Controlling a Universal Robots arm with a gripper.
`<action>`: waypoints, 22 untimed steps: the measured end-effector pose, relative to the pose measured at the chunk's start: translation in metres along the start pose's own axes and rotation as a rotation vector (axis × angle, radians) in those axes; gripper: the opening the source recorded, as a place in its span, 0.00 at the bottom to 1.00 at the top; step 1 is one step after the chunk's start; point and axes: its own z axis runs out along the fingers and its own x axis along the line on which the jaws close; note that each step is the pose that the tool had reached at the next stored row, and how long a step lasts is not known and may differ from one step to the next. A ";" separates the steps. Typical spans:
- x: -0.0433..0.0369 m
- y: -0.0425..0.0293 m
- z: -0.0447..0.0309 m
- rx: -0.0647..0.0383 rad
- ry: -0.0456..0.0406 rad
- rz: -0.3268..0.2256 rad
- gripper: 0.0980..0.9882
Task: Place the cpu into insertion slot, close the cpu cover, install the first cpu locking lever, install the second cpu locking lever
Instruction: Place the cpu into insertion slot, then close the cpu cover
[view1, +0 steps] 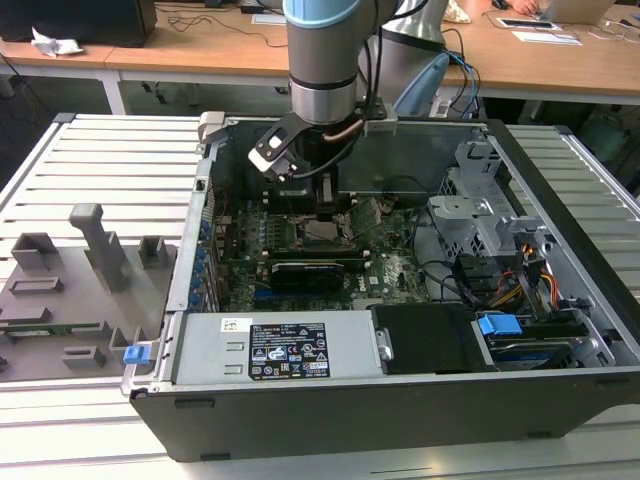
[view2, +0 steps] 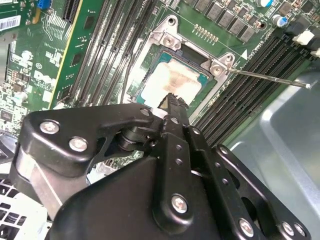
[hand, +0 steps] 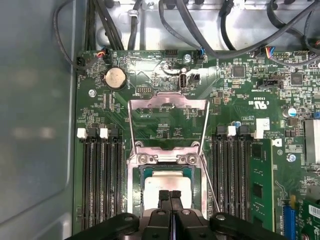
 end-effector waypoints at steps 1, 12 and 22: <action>0.0000 0.0001 -0.0011 0.000 0.0001 0.000 0.01; 0.0001 0.0008 -0.0091 0.000 -0.0002 0.000 0.01; 0.0002 0.0020 -0.0229 0.000 0.0000 0.000 0.01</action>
